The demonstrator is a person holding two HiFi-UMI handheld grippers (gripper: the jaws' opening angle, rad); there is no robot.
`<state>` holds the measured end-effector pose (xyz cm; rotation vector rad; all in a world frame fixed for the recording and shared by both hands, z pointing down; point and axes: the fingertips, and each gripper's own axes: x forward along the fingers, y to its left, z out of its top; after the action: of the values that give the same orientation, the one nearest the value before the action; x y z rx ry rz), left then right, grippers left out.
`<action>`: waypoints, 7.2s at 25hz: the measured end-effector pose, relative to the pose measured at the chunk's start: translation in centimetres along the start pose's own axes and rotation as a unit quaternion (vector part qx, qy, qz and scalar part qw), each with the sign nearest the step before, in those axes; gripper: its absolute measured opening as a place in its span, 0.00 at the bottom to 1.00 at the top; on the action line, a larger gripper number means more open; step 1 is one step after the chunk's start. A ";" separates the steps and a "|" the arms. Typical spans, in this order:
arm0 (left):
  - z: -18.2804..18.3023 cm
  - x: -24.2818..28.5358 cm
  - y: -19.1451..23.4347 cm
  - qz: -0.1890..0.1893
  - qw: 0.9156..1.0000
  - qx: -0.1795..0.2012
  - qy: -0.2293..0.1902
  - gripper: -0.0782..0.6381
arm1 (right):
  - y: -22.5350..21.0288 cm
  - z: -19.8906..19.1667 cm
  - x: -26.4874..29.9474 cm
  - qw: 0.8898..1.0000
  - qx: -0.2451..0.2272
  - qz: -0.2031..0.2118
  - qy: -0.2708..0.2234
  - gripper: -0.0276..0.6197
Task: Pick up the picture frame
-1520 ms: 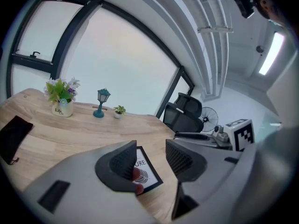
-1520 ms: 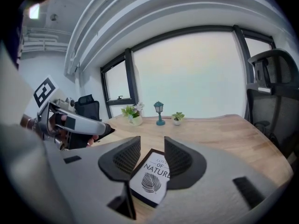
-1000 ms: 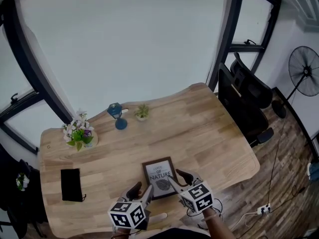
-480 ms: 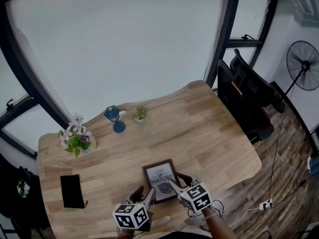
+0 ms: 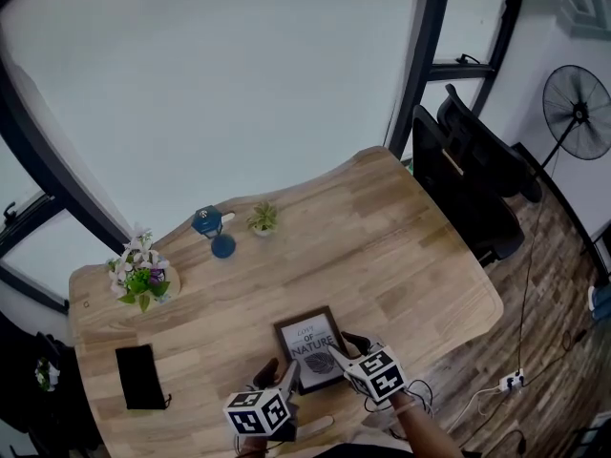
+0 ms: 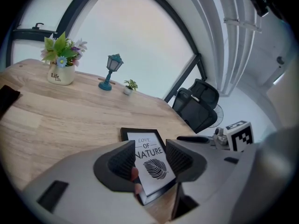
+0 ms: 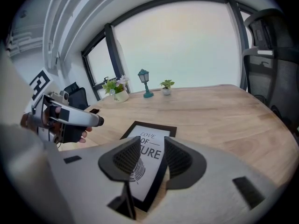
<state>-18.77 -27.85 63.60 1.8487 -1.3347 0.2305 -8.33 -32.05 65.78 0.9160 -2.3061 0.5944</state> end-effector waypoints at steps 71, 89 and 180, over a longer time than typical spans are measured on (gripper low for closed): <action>-5.7 5.6 4.0 0.095 0.985 0.059 0.132 0.33 | -2.6 -4.7 4.7 0.997 0.055 -0.023 0.054 0.23; -6.6 4.1 3.3 0.118 0.983 0.057 0.126 0.25 | -2.3 -5.6 2.5 0.996 0.068 -0.026 0.053 0.17; -2.7 -15.6 -18.3 0.134 0.966 0.156 -0.157 0.21 | 4.1 2.4 -25.4 0.969 -0.050 -0.010 -0.241 0.15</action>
<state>-8.85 -13.19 47.07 2.0185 -1.8619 0.3138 3.05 -18.91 46.60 1.1302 -2.7182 0.2574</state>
